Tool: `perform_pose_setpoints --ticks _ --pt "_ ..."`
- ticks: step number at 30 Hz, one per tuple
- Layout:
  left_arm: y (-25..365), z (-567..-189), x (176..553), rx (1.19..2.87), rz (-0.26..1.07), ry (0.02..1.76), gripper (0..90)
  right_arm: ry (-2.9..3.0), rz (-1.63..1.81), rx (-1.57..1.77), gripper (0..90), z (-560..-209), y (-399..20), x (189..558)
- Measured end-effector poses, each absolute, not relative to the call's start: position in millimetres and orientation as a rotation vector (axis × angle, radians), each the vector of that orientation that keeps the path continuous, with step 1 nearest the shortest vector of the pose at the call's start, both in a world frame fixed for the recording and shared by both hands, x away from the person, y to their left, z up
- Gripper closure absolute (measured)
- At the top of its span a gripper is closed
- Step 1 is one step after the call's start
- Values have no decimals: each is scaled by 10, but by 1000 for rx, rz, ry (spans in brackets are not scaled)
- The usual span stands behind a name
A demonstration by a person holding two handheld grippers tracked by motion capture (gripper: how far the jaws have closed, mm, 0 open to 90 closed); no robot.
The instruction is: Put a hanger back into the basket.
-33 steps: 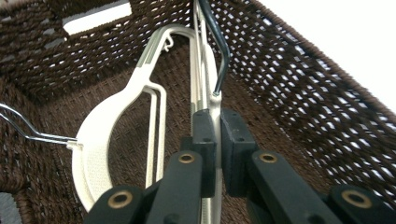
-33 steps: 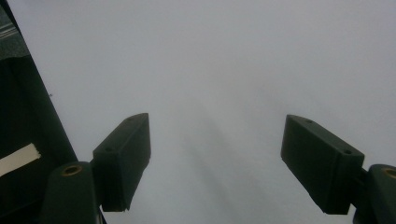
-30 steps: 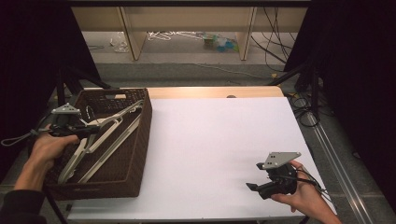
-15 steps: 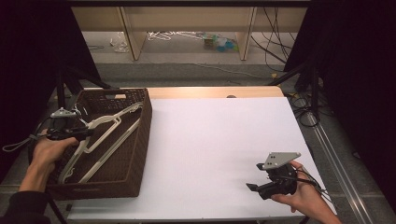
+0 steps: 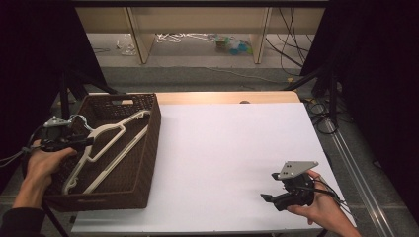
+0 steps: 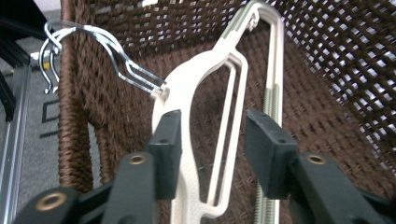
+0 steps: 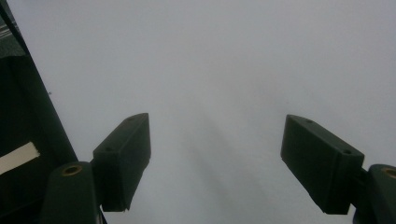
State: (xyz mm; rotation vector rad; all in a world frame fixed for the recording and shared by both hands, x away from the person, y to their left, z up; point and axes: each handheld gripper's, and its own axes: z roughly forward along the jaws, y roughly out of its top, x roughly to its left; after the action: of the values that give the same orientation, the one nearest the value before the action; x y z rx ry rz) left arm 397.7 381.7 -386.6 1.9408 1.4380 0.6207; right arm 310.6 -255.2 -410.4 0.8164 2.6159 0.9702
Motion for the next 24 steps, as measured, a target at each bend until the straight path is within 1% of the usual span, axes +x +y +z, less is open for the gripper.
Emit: perform_pose_setpoints --ticks 3,6,7,8,12,16,24 --pt "3735 -3813 3925 1929 628 1380 511 2616 971 832 253 -4105 -2550 3106" --pt "3601 -3751 3866 1910 646 1344 436 2610 973 828 252 -4112 -2550 3109" --pt "3529 -3745 3855 1847 645 1348 408 2608 972 829 252 -4113 -2550 3110" --pt "3495 -3715 3830 1855 647 1328 394 2607 974 830 251 -4114 -2549 3111" --pt "3309 -3639 3735 1796 652 1277 350 2607 977 835 250 -4112 -2549 3107" --pt "3122 -3597 3645 1773 651 1203 331 2591 986 831 242 -4108 -2552 3114" --pt "2756 -3563 3491 1781 633 1088 302 2585 986 818 235 -4104 -2563 3126"
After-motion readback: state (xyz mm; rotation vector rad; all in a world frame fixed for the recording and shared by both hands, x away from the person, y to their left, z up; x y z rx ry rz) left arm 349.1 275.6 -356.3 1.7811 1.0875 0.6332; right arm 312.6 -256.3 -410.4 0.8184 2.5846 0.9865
